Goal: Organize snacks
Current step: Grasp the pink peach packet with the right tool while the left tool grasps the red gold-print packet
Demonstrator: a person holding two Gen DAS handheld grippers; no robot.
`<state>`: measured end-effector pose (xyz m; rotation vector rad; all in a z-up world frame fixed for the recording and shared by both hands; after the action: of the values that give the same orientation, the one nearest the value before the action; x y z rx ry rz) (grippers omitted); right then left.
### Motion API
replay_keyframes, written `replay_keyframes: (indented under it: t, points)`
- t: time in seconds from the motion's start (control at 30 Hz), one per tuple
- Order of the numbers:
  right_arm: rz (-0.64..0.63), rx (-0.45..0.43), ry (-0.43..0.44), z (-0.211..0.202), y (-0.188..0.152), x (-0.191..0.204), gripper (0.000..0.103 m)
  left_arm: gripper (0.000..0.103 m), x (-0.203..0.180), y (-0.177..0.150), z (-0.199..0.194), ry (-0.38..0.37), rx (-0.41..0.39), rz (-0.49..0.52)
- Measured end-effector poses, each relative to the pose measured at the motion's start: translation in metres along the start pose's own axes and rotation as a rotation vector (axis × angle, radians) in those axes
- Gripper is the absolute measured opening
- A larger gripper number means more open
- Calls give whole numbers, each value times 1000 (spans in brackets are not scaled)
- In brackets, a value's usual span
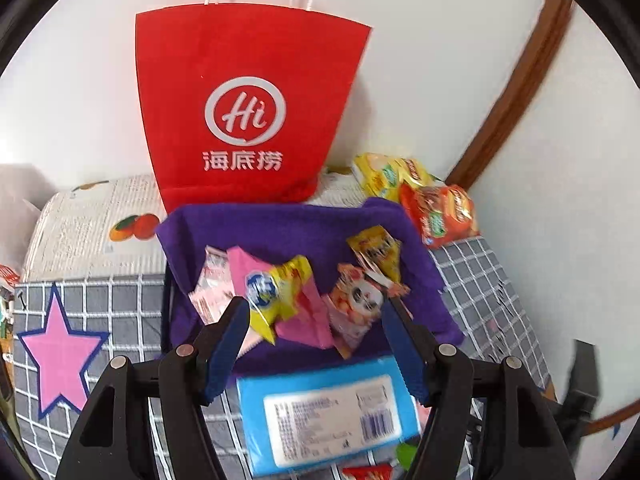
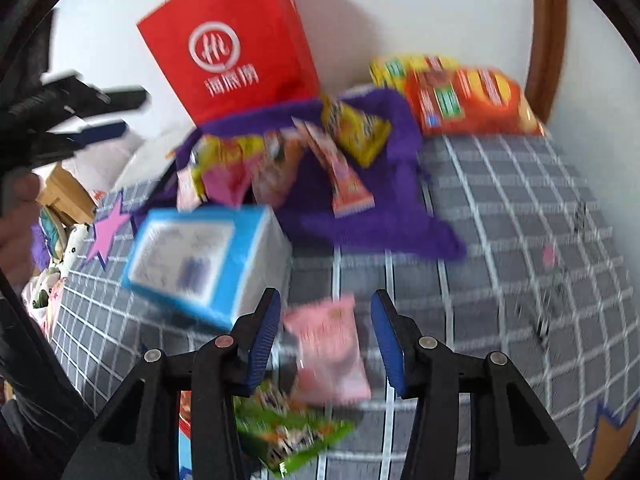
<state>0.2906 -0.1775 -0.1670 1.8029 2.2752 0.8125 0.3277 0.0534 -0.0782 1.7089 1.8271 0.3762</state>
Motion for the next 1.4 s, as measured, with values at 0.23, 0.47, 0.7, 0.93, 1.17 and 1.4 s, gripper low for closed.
replay_keyframes:
  t: [0.23, 0.47, 0.7, 0.93, 1.17, 1.4]
  points:
    - [30, 89, 14, 22, -27, -7, 48, 67, 13, -47, -25, 26, 12, 4]
    - [5, 111, 53, 36, -29, 0, 53, 67, 39, -88, -30, 59, 59, -12]
    - [-61, 110, -30, 44, -29, 10, 43, 67, 49, -107, -40, 62, 71, -35]
    - [24, -32, -54, 3, -25, -15, 42, 67, 39, -126, -40, 57, 88, -7]
    - [55, -71, -180, -21, -54, -53, 42, 66, 14, -156, -18, 10, 150, 23]
    - [87, -79, -191, -6, -77, -70, 42, 67, -23, -178, 6, -39, 206, 80]
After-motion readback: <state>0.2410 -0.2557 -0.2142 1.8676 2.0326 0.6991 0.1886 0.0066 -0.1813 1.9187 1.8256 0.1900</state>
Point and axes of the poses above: each gripper's, at about its wrist camera, not at the fingertips, and z roughly the way its jaws point, x to its left, y to its top, the point moved 4 cm from there along z, roughly the way its jaws point, and after that the axes turned 1 degree about z, right-handed, at the moved point
